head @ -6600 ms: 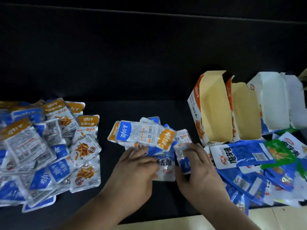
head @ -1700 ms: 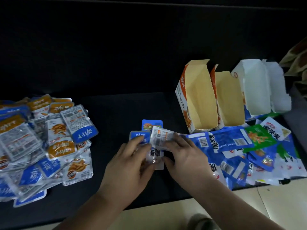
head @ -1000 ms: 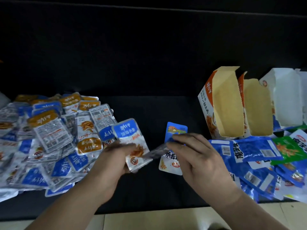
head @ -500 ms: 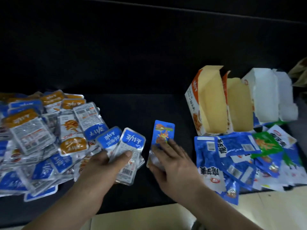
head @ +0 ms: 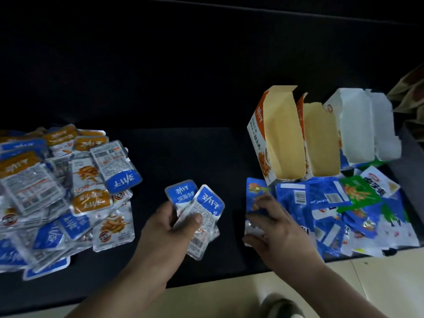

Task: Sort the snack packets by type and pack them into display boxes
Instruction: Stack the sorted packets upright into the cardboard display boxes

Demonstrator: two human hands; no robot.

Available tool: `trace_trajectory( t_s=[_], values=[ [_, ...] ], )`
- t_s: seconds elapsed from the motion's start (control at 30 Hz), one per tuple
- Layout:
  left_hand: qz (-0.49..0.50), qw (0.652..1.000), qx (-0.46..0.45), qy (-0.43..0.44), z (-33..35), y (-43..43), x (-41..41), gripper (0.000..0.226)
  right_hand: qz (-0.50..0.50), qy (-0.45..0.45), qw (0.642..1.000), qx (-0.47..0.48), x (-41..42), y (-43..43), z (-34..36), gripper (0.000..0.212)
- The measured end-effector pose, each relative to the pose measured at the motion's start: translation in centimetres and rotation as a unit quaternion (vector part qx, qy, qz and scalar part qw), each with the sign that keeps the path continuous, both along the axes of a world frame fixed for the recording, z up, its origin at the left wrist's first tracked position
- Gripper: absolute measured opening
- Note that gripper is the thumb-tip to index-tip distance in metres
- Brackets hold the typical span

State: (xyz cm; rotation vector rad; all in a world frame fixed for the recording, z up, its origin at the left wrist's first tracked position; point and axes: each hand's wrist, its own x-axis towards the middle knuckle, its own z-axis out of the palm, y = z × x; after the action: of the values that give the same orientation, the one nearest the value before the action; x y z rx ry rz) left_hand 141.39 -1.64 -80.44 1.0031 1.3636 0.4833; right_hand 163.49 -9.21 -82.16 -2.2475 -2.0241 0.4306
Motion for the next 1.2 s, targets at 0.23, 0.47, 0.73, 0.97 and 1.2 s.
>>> trace_trajectory(
  t_s=[0.23,0.47,0.73,0.97,1.2],
  values=[
    [0.045,0.999,0.015,-0.017,0.3,0.4,0.1,0.01,-0.077,0.08,0.992,0.067,-2.2,0.6,1.1,0.038],
    [0.034,0.995,0.032,-0.088,1.8,0.4,-1.5,0.015,-0.259,0.595,0.761,-0.003,-8.5,5.4,3.5,0.012],
    [0.121,0.991,0.033,-0.053,1.0,2.5,-6.3,0.017,-0.306,0.527,0.791,0.054,-10.3,7.8,3.1,0.015],
    [0.081,0.989,0.016,-0.119,1.0,2.0,-6.5,0.021,-0.182,0.512,0.838,0.041,-13.3,7.3,2.9,0.013],
    [0.063,0.98,-0.041,-0.186,0.5,1.8,-6.9,0.024,-0.185,0.546,0.817,0.015,-11.9,6.8,2.3,0.029]
  ],
)
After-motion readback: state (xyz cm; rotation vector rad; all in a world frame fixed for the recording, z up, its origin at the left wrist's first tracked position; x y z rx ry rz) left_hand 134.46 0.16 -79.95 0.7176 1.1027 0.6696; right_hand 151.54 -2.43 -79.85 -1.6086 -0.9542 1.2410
